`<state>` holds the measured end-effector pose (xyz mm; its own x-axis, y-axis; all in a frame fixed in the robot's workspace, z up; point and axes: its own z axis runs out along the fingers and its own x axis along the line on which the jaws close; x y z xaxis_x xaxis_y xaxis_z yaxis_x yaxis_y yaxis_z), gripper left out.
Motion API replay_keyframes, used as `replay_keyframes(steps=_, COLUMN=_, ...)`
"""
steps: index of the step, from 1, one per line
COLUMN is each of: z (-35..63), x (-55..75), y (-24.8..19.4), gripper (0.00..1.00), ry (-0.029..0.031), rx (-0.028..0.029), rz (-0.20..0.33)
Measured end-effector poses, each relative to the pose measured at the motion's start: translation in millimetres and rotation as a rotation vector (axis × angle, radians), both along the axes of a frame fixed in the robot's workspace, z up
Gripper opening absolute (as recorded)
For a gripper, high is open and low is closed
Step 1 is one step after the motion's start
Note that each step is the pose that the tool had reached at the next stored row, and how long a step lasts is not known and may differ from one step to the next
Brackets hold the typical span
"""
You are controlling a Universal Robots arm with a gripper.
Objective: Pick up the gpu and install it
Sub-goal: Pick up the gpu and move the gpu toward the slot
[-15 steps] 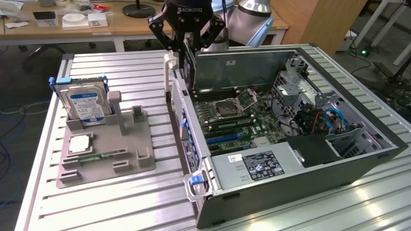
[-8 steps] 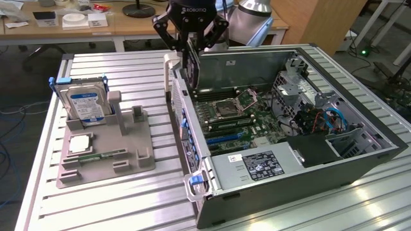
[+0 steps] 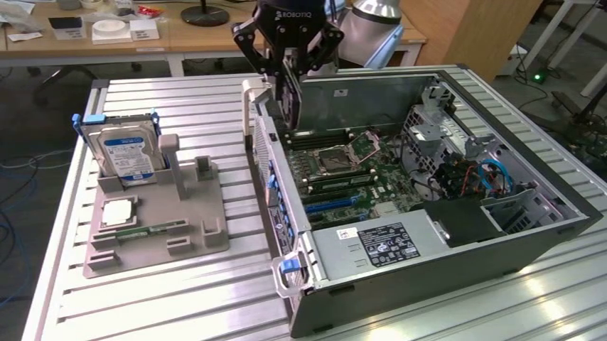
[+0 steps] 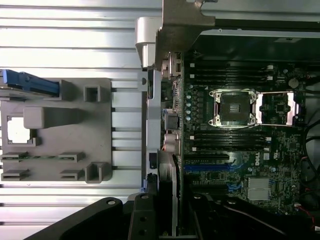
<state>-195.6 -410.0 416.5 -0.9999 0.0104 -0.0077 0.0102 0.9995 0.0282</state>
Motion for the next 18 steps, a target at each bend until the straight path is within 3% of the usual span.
replay_keyframes(steps=18, z=0.0, x=18.7, y=0.0, gripper=0.27, ry=0.0000, rx=0.0000, rz=0.000)
